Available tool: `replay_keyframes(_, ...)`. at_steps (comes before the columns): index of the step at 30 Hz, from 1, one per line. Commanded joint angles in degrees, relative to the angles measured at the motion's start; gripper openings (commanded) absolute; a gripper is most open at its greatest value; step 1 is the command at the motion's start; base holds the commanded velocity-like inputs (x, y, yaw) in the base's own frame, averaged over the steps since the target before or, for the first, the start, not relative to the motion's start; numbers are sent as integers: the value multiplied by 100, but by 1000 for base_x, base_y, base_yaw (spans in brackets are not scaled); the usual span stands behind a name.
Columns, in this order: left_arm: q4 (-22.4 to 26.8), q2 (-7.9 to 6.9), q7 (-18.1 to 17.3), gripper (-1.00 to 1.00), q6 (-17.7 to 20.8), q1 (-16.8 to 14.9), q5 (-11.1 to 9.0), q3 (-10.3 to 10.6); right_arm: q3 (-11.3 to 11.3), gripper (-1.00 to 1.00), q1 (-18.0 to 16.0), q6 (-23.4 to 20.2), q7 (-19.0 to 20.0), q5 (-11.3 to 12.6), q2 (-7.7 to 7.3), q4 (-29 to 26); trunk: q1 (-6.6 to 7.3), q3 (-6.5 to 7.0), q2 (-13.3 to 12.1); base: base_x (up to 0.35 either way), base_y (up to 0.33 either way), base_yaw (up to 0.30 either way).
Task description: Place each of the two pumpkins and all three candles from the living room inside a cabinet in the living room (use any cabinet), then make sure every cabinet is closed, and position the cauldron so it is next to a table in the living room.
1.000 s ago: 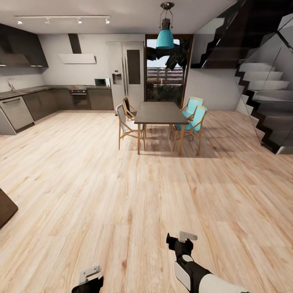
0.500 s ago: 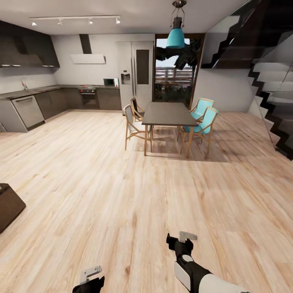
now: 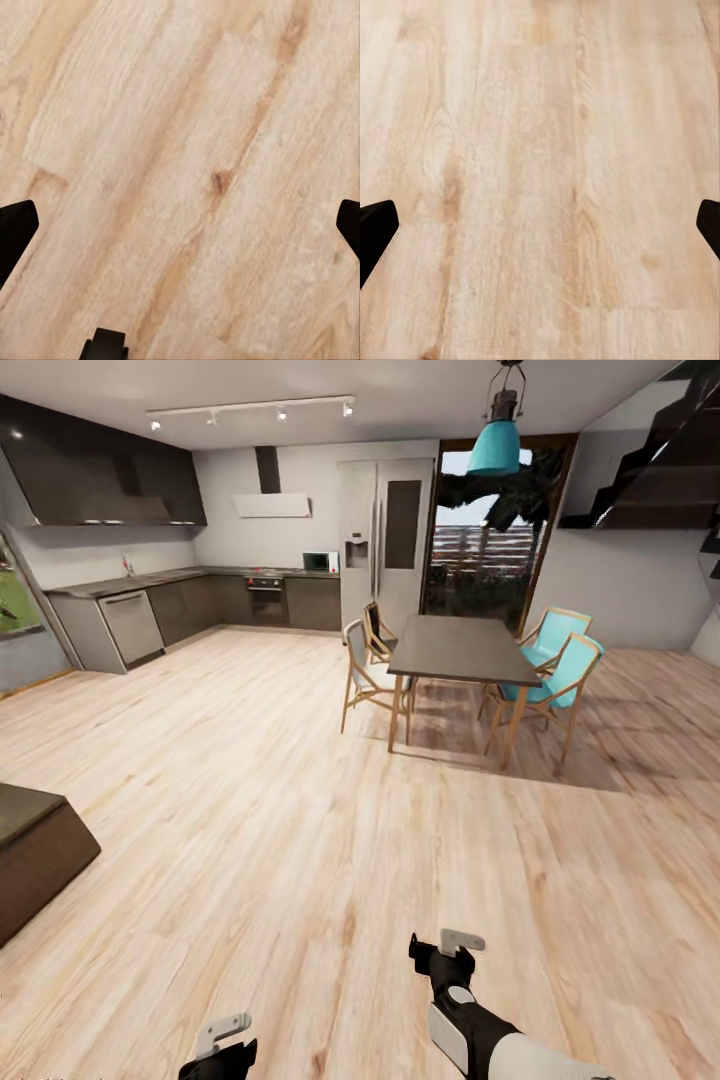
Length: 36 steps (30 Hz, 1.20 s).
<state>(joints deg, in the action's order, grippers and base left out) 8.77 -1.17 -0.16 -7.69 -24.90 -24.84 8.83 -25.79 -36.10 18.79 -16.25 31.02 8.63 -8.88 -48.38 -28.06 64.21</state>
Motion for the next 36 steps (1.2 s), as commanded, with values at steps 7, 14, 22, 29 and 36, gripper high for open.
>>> replay_keyframes(7,-9,3,-2,100,-22,-6,-56,49,-49,100,-3,19,-27,44,-1,0,-3,-5,3,311,-66,290)
replay_keyframes(14,-7,2,-2,100,-22,-6,-57,44,-49,100,-3,19,-27,44,-1,0,-3,-5,3,329,-2,291)
replay_keyframes(22,-8,3,-2,100,-22,-6,-56,46,-49,100,-3,19,-27,44,3,9,-3,-5,3,316,0,291)
replay_keyframes(29,-7,-3,-2,100,-22,-6,-56,41,-49,100,-3,20,-27,44,7,17,-3,-5,3,296,0,292)
replay_keyframes(36,-13,12,-2,100,-31,-6,-56,41,-49,100,-3,19,-27,44,6,38,-3,-5,3,269,0,292)
